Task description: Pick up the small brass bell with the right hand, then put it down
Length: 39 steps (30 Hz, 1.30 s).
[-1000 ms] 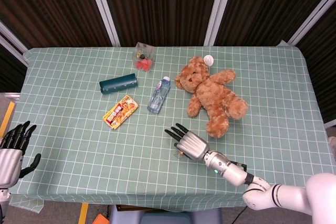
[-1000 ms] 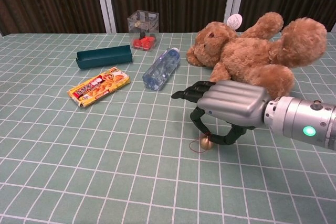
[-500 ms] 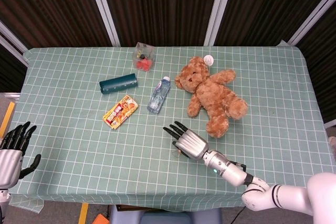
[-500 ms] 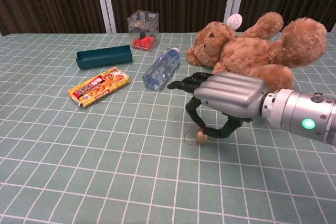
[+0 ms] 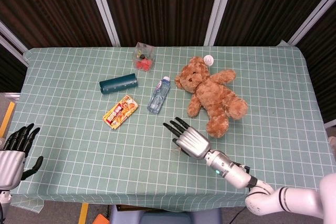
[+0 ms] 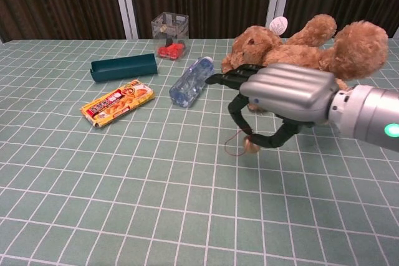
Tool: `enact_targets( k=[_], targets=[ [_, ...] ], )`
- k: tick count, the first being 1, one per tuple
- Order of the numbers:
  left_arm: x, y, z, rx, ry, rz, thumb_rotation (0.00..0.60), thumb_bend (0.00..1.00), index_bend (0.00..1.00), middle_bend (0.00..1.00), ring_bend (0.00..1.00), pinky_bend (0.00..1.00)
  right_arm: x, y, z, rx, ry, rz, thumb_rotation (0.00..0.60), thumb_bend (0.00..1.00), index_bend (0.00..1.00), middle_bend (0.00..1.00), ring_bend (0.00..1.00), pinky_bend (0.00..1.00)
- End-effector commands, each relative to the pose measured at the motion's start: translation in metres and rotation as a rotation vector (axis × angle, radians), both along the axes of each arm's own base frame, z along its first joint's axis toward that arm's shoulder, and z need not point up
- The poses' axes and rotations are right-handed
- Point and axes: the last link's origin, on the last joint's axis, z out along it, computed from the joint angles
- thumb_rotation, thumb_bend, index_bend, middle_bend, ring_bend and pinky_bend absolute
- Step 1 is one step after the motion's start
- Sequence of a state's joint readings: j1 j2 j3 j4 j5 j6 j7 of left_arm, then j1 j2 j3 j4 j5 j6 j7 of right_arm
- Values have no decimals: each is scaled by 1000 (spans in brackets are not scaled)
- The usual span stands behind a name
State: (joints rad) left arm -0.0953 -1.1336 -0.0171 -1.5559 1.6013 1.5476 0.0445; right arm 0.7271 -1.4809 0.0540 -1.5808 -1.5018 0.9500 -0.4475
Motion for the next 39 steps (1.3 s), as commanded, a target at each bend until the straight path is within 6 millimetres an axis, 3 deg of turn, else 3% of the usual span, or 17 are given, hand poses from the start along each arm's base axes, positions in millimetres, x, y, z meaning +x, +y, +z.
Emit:
enact_targets(
  k=[1, 4, 8, 10, 15, 21, 39],
  targets=[
    [1, 2, -1, -1, -1, -1, 600, 389, 0, 0, 0, 130, 12, -3, -8, 28, -48, -17, 600, 514, 827, 69, 0, 0],
    [2, 3, -1, 2, 0, -7, 600, 391, 0, 0, 0, 130, 18, -11, -12, 18, -55, -20, 600, 514, 827, 70, 0, 0],
    [0, 4, -1, -2, 0, -3, 600, 392, 0, 0, 0, 130, -8, -2, 8, -24, 2, -17, 600, 514, 827, 72, 0, 0],
    [0, 4, 0, 0, 0, -1, 600, 392, 0, 0, 0, 130, -9, 1, 10, -10, 1, -14, 600, 514, 827, 76, 0, 0],
    [1, 7, -3, -4, 2, -4, 600, 392, 0, 0, 0, 130, 14, -11, -12, 15, -34, -6, 600, 515, 827, 78, 0, 0],
    [0, 5, -2, -9, 8, 3, 600, 392, 0, 0, 0, 130, -3, -11, -13, 6, -17, -31, 600, 516, 827, 79, 0, 0],
    [1, 2, -2, -14, 10, -1, 600, 394, 0, 0, 0, 130, -8, -14, -30, 29, 15, -50, 600, 516, 827, 79, 0, 0]
  ],
)
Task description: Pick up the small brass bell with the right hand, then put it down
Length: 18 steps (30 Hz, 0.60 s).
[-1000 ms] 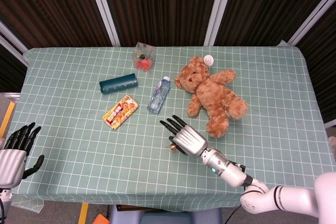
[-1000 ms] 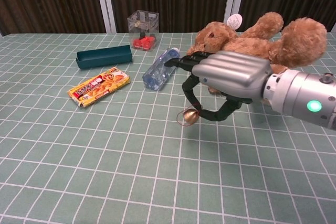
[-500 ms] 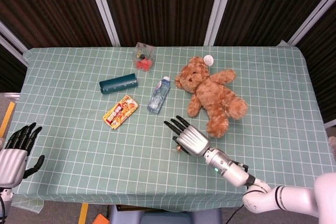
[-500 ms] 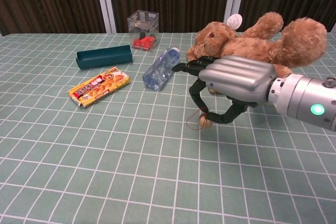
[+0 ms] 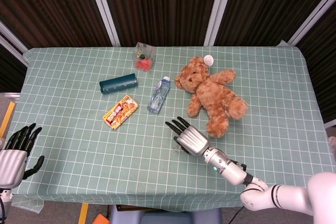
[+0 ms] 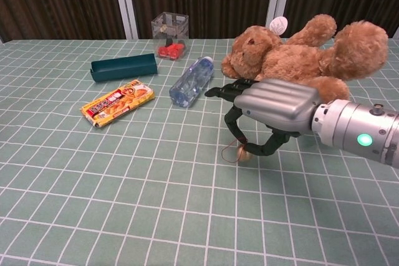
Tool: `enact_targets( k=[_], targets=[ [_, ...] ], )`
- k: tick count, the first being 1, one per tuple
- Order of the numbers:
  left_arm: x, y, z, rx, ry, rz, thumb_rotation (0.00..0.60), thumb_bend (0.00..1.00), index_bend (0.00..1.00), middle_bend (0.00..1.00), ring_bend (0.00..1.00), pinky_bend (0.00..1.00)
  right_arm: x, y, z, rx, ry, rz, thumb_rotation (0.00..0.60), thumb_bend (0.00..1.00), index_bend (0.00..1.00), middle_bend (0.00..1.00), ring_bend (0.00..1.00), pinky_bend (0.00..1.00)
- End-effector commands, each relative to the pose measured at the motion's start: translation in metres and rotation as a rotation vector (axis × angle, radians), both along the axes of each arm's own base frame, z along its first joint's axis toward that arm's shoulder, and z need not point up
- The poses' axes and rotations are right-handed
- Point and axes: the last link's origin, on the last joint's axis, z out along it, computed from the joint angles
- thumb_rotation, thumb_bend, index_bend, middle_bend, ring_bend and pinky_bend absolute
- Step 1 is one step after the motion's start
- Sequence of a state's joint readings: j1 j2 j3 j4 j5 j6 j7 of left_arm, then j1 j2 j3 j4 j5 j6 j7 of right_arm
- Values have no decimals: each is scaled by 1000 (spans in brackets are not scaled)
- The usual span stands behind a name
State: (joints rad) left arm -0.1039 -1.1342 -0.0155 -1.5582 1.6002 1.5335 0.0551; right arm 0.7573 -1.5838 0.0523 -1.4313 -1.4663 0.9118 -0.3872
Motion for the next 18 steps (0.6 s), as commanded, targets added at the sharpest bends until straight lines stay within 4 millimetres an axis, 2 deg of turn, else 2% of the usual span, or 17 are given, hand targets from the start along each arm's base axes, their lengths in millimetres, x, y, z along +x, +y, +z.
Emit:
enact_targets(
  k=[1, 9, 18],
  targets=[
    [0, 0, 0, -3, 1, 2, 600, 394, 0, 0, 0, 130, -1, 0, -2, 5, 7, -2, 600, 515, 827, 78, 0, 0],
    [-1, -1, 2, -3, -3, 17, 600, 397, 0, 0, 0, 132, -4, 3, -7, 14, 30, 0, 600, 516, 814, 79, 0, 0],
    [-2, -1, 2, -13, 6, 31, 600, 409, 0, 0, 0, 133, -6, 3, -10, 29, 36, -4, 600, 516, 645, 80, 0, 0]
  ],
)
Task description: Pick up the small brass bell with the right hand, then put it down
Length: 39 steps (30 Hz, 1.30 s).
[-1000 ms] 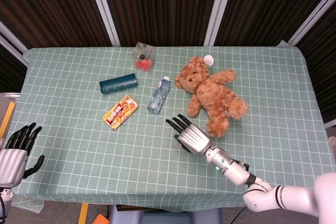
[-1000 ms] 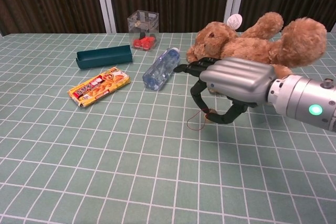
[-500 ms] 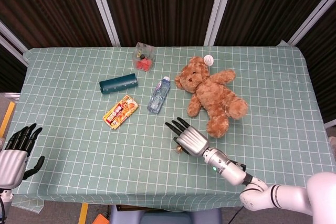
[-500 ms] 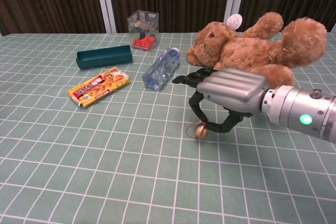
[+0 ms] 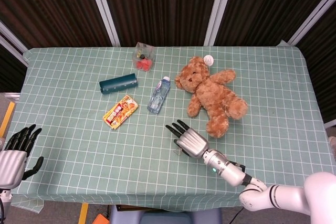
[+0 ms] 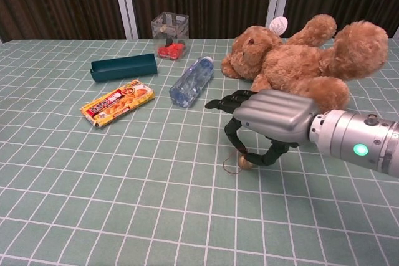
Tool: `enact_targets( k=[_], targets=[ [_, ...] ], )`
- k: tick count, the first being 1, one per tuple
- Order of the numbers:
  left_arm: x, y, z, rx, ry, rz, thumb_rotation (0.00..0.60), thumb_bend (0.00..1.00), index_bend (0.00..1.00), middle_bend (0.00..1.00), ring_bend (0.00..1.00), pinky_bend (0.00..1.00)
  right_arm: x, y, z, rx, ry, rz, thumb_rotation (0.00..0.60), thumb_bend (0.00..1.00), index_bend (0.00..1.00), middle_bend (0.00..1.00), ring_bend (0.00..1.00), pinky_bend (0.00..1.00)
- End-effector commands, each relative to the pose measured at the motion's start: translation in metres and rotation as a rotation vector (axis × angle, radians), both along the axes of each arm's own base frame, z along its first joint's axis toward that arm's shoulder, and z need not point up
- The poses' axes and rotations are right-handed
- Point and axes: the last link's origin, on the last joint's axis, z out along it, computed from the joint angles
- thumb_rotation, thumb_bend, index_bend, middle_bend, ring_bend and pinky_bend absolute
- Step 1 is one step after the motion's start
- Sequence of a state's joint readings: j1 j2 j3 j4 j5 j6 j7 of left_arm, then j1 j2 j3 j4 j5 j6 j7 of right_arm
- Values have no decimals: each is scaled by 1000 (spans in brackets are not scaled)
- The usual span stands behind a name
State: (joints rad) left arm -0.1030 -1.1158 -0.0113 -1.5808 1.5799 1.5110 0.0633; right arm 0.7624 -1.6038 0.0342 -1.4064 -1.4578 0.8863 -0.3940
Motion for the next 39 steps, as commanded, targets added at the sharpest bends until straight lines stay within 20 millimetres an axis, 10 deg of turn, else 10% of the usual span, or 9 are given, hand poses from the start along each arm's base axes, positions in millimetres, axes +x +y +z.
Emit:
enact_targets(
  k=[1, 7, 14, 25, 28, 32, 39],
  targets=[
    [0, 0, 0, 2, 1, 2, 600, 411, 0, 0, 0, 132, -1, 0, 0, 3, 3, -1, 600, 516, 629, 78, 0, 0],
    [0, 0, 2, 9, -2, 7, 600, 413, 0, 0, 0, 133, -6, -1, 3, 2, 7, -17, 600, 516, 513, 52, 0, 0],
    [-1, -1, 4, 17, -4, 5, 600, 442, 0, 0, 0, 133, -7, 4, 32, -2, -69, -63, 600, 515, 6, 0, 0, 0],
    [0, -1, 11, 77, -21, -32, 600, 440, 0, 0, 0, 82, -58, 70, 133, -242, -222, -99, 600, 458, 0, 0, 0, 0],
    [0, -2, 12, 113, -18, -56, 600, 439, 0, 0, 0, 62, -125, 114, 183, -502, -211, -328, 600, 459, 0, 0, 0, 0],
    [1, -1, 7, 113, 0, -54, 600, 436, 0, 0, 0, 60, -172, 132, 193, -574, -180, -440, 600, 458, 0, 0, 0, 0],
    [4, -3, -1, 75, 23, -59, 600, 435, 0, 0, 0, 60, -171, 139, 209, -607, -239, -429, 600, 458, 0, 0, 0, 0]
  ],
)
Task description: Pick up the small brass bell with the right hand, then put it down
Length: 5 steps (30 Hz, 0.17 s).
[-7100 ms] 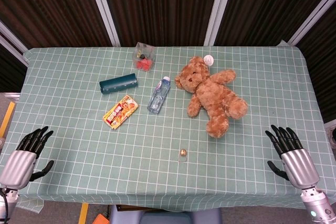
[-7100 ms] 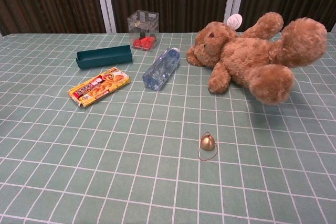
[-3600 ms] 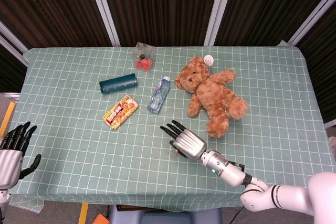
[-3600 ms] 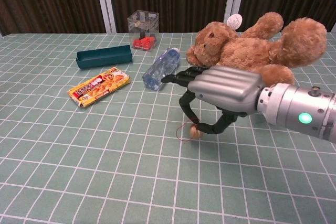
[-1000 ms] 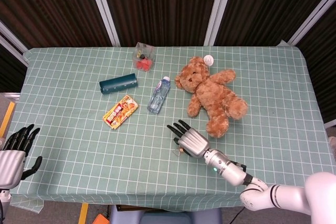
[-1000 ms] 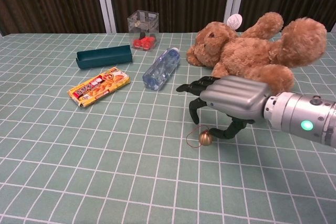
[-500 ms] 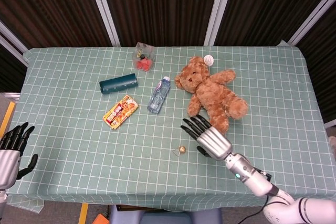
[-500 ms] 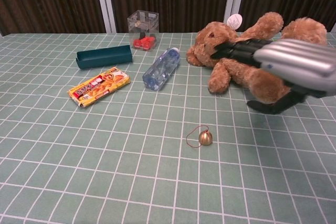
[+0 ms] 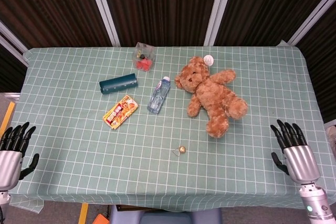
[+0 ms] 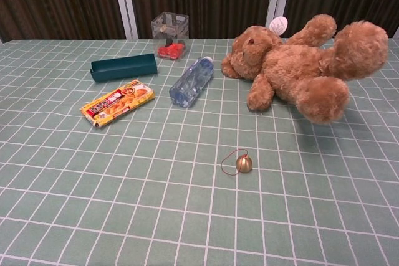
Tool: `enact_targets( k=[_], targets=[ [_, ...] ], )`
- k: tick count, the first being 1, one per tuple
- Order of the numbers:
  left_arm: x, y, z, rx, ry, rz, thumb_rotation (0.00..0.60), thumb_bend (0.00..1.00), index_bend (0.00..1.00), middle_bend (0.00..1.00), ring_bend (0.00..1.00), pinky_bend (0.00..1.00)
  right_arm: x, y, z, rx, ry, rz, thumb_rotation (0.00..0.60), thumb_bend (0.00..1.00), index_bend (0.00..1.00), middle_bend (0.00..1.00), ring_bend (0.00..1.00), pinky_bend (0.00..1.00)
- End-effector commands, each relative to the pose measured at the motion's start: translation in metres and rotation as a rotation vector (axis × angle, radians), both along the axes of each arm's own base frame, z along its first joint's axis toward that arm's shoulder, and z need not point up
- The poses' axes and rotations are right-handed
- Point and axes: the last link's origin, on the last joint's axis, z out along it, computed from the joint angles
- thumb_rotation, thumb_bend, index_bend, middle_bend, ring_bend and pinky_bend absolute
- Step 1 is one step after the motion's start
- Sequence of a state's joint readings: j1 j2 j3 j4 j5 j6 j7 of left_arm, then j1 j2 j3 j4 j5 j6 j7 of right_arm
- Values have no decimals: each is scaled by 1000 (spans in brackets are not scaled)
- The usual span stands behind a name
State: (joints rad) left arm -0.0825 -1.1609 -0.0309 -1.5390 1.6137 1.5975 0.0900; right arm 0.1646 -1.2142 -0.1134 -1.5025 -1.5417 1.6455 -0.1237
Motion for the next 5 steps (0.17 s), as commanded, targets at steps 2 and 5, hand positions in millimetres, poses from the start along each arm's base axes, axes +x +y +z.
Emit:
enact_targets(
  k=[2, 5],
  targets=[
    [1, -1, -3, -20, 10, 0, 600, 434, 0, 0, 0, 59, -3, 14, 13, -34, -35, -15, 600, 459, 0, 0, 0, 0],
    [1, 0, -4, -30, 13, 3, 600, 435, 0, 0, 0, 60, -3, 15, 11, -27, -28, -24, 600, 459, 0, 0, 0, 0]
  ],
)
